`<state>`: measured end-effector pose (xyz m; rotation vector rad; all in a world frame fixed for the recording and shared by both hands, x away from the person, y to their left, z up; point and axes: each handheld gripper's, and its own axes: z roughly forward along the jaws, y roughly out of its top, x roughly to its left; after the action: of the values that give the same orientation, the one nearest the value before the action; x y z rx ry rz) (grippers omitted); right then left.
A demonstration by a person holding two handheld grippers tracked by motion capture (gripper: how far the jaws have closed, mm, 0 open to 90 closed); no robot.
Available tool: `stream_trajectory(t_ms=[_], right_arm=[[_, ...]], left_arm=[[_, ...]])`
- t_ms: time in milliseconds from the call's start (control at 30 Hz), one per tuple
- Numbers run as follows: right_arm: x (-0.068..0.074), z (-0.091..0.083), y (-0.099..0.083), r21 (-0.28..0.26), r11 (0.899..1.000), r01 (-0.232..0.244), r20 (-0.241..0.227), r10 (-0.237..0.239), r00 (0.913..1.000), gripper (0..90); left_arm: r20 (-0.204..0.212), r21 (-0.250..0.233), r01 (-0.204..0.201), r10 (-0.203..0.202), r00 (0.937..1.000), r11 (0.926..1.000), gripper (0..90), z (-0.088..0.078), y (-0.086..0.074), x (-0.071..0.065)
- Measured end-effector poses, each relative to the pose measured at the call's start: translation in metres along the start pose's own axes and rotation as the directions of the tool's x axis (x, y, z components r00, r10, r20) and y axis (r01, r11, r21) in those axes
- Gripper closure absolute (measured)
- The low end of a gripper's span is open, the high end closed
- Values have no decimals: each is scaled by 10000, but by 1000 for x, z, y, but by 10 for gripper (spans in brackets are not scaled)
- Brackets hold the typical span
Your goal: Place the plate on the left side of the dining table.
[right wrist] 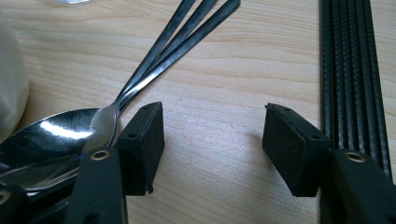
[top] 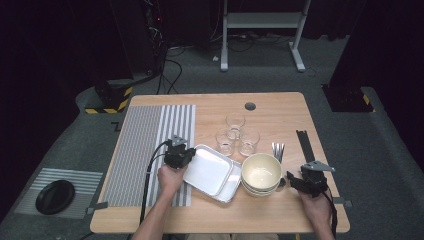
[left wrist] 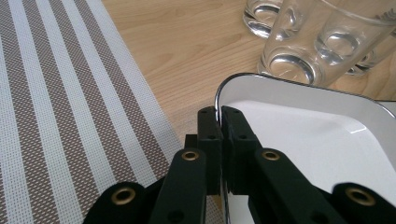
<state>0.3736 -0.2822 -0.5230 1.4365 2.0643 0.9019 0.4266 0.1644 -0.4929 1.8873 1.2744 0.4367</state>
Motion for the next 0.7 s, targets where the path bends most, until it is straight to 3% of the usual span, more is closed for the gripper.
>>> stream_trajectory(t_ms=[67, 100, 200, 267, 433, 467, 567, 600, 700], right_arm=[[0, 0, 0, 3, 10000, -11, -3, 11, 10000, 387], [0, 0, 0, 15, 10000, 40, 2, -40, 10000, 387], [0, 0, 0, 13, 10000, 38, 1, -38, 10000, 387], [0, 0, 0, 15, 10000, 35, 0, -35, 10000, 387], [0, 0, 0, 11, 10000, 38, 1, -38, 10000, 387], [0, 0, 0, 13, 10000, 39, 0, -39, 10000, 387], [0, 0, 0, 17, 10000, 28, -3, -28, 10000, 387], [0, 0, 0, 15, 10000, 32, -2, -32, 10000, 387], [0, 0, 0, 20, 10000, 19, -2, -19, 10000, 387]], left_arm=[[10, 16, -24, 24, 10000, 10000, 867, 0, 0, 0], [20, 48, -236, 236, 9997, 9997, 868, 0, 1, 2], [2, 68, -175, 175, 9998, 9998, 871, 0, 1, 1], [-12, 27, 193, -193, 9998, 9998, 874, 0, 0, 0], [85, -5, 335, -335, 9994, 9994, 882, 1, 1, 0], [115, 34, 100, -101, 9999, 9999, 882, 0, 2, 2], [127, 16, 99, -99, 9999, 10000, 884, -1, 2, 2], [104, -10, 371, -371, 9993, 9993, 884, -1, 2, 0], [193, -50, 432, -431, 9989, 9991, 885, -2, 2, 0]])
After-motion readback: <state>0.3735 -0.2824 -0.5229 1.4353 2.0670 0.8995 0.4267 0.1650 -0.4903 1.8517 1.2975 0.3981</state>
